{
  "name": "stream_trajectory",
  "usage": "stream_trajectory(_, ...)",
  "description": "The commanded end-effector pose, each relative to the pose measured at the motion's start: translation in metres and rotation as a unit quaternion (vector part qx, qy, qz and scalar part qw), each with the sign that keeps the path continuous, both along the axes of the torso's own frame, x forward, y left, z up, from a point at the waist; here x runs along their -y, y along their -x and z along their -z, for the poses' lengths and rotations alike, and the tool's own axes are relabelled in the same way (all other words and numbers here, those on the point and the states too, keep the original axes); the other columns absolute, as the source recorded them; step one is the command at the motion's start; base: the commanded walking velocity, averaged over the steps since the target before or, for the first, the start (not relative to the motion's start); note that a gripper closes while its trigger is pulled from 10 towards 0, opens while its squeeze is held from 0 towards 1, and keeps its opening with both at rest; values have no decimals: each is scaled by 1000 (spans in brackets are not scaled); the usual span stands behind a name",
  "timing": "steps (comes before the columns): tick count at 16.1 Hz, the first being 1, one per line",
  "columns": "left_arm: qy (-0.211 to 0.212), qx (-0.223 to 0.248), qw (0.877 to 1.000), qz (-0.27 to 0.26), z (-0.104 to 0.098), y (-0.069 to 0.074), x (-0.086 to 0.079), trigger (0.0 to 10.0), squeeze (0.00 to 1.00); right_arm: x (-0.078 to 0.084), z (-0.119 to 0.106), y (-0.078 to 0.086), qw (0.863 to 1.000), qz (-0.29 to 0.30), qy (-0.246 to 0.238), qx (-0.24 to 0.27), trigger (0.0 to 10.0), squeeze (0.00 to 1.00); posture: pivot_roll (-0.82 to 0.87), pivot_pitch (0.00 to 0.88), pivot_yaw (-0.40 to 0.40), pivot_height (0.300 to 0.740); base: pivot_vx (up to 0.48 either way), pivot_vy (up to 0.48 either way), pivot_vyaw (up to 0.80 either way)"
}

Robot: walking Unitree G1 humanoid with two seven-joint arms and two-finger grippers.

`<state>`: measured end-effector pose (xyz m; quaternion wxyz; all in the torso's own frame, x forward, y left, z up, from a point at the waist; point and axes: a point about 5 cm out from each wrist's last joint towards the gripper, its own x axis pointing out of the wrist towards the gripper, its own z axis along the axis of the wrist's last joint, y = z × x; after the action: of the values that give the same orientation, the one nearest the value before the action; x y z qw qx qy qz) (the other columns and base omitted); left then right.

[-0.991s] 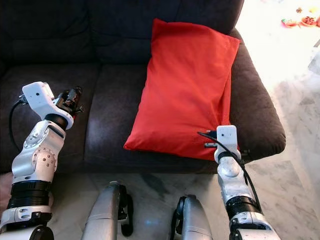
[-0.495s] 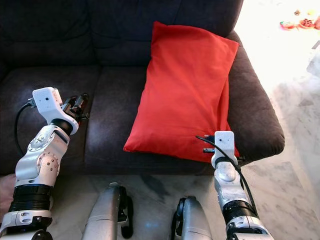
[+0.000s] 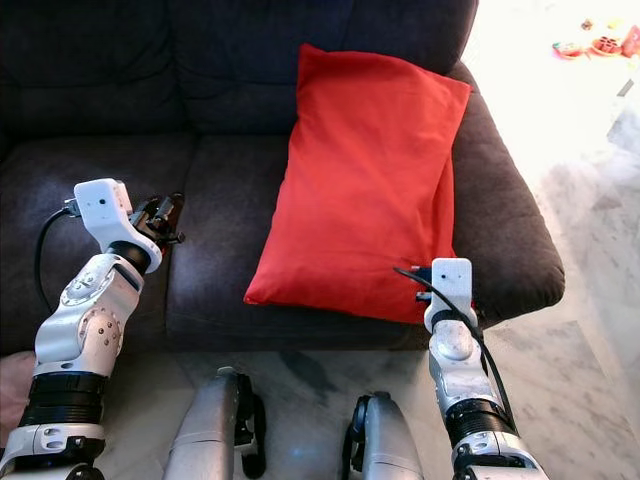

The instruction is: Move the pillow to the sofa from floor

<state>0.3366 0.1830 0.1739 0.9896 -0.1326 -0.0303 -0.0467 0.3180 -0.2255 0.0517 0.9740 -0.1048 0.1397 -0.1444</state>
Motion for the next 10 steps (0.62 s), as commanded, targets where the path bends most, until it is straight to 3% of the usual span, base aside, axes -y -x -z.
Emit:
stream_trajectory(1, -9, -15, 1000, 0, 9, 1, -2, 10000, 0, 7, -9, -1, 999, 28, 7, 28, 10000, 1000, 86, 164, 12, 657, 0, 0, 0)
stream_trajectory(4, -9, -21, 1000, 2, 15, -2, -1, 10000, 0, 12, -21, -6, 997, 45, 16, 54, 10000, 1000, 82, 144, 10, 657, 0, 0, 0)
stream_trajectory(7, -7, -22, 1000, 1, 19, -3, 0, 10000, 0, 6, -30, -10, 995, 39, 8, 90, 10000, 1000, 77, 116, 7, 657, 0, 0, 0)
stream_trajectory(8, -13, -20, 1000, 1, 21, -4, 1, 10000, 0, 1, -32, -12, 995, 28, 5, 98, 10000, 0, 74, 102, 5, 657, 0, 0, 0)
stream_trajectory(10, -45, -20, 999, 1, 34, -3, 3, 10000, 0, -12, -36, -13, 990, 2, -42, 136, 10000, 0, 65, 64, 0, 657, 0, 0, 0)
